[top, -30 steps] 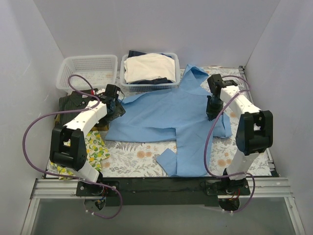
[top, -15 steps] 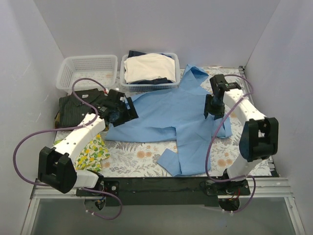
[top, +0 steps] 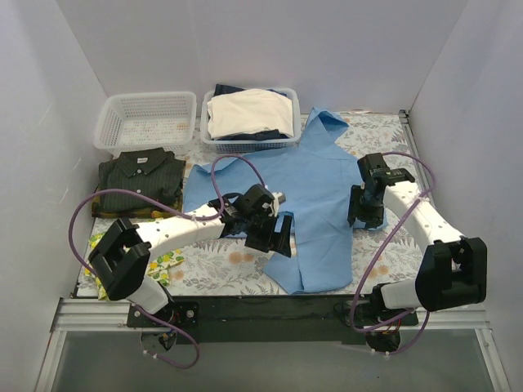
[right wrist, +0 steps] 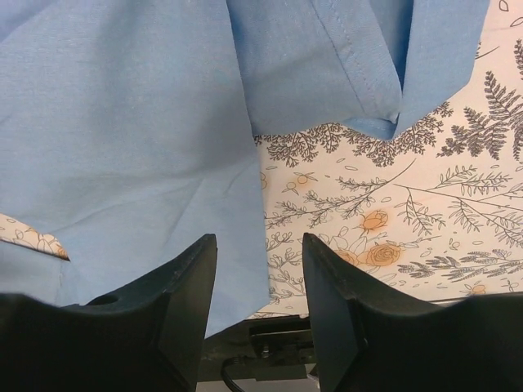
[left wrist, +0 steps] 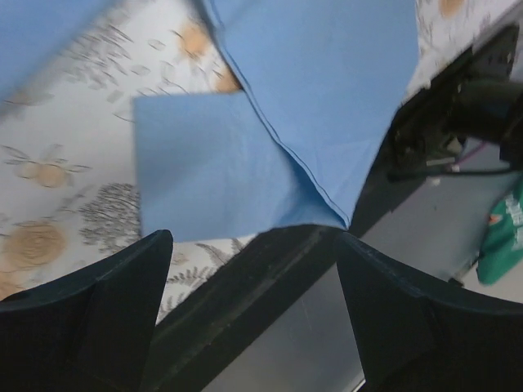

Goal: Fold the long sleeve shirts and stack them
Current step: Fold the shirt

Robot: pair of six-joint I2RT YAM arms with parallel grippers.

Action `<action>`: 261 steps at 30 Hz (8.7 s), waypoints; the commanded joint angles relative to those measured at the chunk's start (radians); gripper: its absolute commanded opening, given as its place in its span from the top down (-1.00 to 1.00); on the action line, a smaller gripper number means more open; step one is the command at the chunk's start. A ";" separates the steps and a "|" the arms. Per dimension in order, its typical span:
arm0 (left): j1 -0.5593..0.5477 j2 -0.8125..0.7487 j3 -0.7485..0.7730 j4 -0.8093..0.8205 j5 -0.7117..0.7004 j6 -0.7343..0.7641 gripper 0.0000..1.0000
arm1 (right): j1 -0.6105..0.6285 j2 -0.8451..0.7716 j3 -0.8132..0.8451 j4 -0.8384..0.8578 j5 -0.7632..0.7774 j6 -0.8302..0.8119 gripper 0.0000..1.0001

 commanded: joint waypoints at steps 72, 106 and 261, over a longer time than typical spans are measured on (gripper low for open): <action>0.254 0.501 0.988 -0.123 -0.351 0.204 0.88 | -0.010 0.300 0.249 0.176 0.074 0.026 0.10; 0.409 0.091 -0.050 -0.256 -0.327 -0.154 -0.58 | -0.289 0.309 0.039 0.098 0.047 0.052 0.22; -0.028 -0.073 0.039 -0.480 -0.374 -0.168 0.61 | 0.091 0.274 0.202 0.213 -0.139 -0.003 0.09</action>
